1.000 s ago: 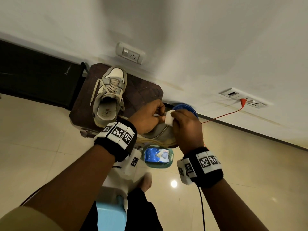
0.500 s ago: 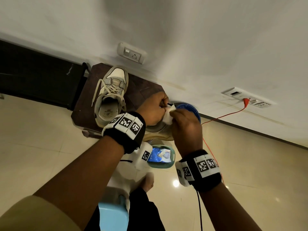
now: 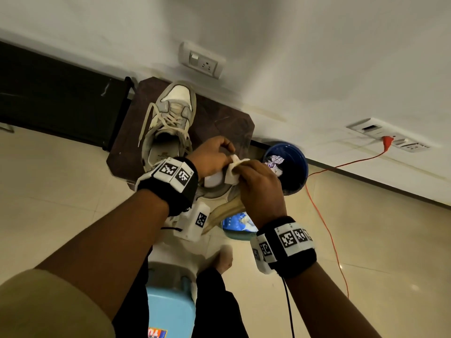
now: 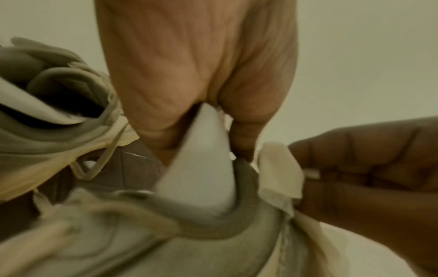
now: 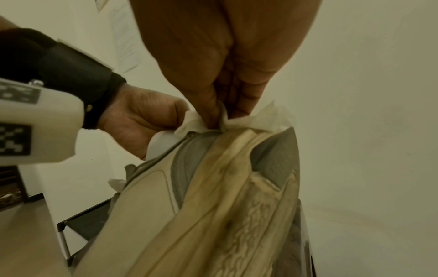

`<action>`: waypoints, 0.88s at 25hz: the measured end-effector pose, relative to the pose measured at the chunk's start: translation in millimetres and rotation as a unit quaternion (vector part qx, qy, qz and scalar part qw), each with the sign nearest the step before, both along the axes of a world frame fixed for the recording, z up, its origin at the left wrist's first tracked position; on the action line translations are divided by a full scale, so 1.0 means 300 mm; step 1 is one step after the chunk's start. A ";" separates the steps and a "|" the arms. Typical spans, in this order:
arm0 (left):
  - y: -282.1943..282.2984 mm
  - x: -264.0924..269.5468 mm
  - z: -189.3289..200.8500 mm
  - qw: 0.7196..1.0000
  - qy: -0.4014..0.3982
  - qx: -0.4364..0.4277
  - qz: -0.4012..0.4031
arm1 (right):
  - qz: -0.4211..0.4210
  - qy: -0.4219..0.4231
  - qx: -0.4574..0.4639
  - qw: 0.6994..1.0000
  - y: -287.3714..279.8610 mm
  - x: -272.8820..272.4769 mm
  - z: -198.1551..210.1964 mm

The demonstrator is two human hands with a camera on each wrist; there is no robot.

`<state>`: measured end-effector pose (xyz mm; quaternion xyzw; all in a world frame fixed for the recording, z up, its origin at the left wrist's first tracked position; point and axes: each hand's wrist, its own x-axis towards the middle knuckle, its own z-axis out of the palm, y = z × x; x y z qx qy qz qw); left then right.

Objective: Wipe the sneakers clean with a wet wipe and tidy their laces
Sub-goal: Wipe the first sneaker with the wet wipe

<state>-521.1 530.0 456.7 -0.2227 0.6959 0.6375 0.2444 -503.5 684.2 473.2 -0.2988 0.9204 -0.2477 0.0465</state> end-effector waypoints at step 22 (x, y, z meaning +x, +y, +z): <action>0.084 0.190 -0.100 0.841 0.060 -0.497 -0.208 | -0.127 -0.038 -0.082 0.988 -0.048 -0.025 -0.304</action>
